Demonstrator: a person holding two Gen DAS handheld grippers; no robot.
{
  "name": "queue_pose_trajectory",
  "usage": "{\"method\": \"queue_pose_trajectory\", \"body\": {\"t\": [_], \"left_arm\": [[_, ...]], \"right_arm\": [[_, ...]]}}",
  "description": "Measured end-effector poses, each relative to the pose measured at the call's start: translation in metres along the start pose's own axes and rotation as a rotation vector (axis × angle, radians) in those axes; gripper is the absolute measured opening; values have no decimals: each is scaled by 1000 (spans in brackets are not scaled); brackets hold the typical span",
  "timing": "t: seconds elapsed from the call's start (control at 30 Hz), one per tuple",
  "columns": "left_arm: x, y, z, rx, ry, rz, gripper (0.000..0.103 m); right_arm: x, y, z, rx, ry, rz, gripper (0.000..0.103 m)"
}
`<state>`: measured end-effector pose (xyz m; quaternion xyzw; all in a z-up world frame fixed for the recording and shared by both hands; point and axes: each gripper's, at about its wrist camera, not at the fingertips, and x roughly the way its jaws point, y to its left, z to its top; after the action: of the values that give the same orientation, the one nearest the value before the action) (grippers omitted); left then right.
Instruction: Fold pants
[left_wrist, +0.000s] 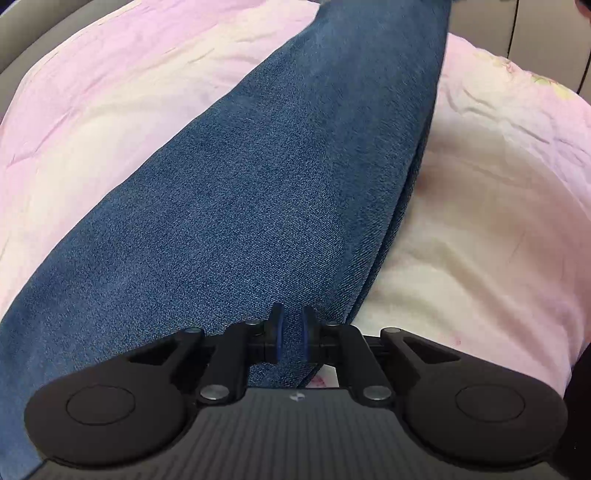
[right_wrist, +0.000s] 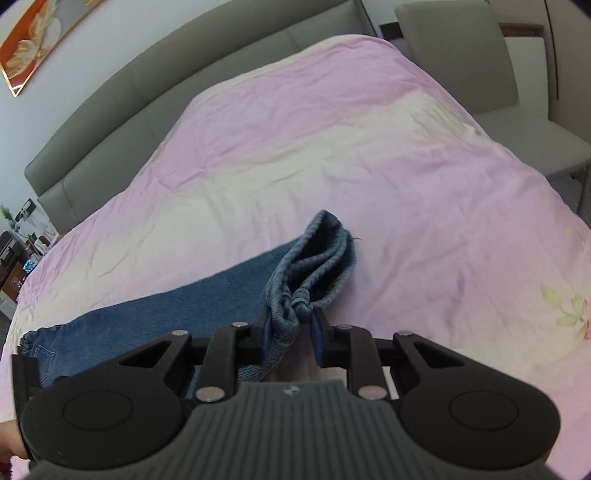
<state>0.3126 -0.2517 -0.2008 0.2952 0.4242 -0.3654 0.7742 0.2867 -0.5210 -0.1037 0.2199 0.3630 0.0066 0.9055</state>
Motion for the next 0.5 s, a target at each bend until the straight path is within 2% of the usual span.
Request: {"method": "queue_pose_trajectory", "body": {"t": [0.2, 0.27, 0.37, 0.5], "left_arm": [[-12, 12, -21, -96, -83, -13, 9], [-26, 21, -28, -152, -112, -25, 15], [-61, 46, -50, -233, -192, -53, 18], [-114, 99, -90, -339, -246, -22, 18]], "right_arm": [[-5, 86, 27, -147, -11, 80, 17], [-5, 114, 31, -190, -16, 100, 17], [-4, 157, 33, -247, -14, 130, 17], [9, 216, 23, -314, 17, 167, 17]]}}
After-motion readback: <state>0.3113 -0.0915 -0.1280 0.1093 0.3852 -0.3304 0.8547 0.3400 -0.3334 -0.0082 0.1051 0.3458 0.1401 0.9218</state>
